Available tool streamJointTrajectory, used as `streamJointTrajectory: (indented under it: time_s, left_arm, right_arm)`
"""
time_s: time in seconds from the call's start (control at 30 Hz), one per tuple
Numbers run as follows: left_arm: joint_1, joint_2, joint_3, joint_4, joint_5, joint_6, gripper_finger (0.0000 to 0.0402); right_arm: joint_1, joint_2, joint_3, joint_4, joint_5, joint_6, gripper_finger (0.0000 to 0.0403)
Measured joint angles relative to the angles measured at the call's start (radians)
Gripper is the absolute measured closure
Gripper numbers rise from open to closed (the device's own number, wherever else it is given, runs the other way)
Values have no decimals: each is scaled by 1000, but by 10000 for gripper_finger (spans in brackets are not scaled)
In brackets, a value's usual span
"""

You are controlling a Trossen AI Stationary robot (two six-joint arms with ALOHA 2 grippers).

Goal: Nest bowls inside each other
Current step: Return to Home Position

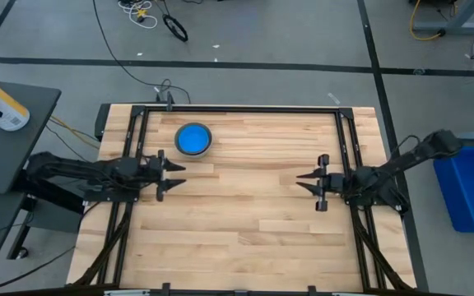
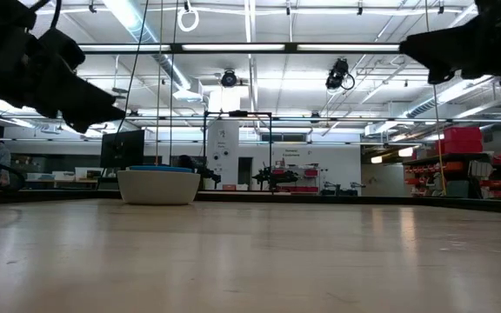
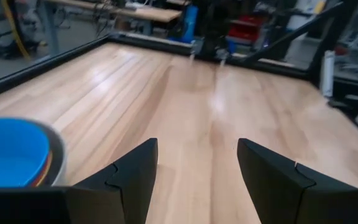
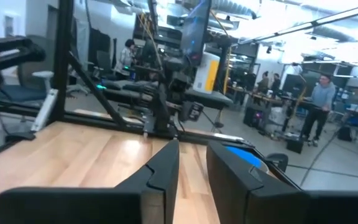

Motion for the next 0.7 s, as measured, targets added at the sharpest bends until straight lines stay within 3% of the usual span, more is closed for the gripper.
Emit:
streamJointTrajectory:
  time_s: [0.23,0.4,0.53,0.7]
  left_arm:
    - [0,65,0,24,-48,-16,173]
    - [0,68,0,29,-47,-15,172]
    - [0,67,0,29,-45,-13,172]
    - [0,65,0,35,-44,-18,172]
  right_arm:
    - [86,-403,1,-433,63,19,308]
    - [169,-620,96,-832,116,75,306]
    - [235,-664,189,-1019,113,112,304]
    - [308,-666,214,-1052,106,113,307]
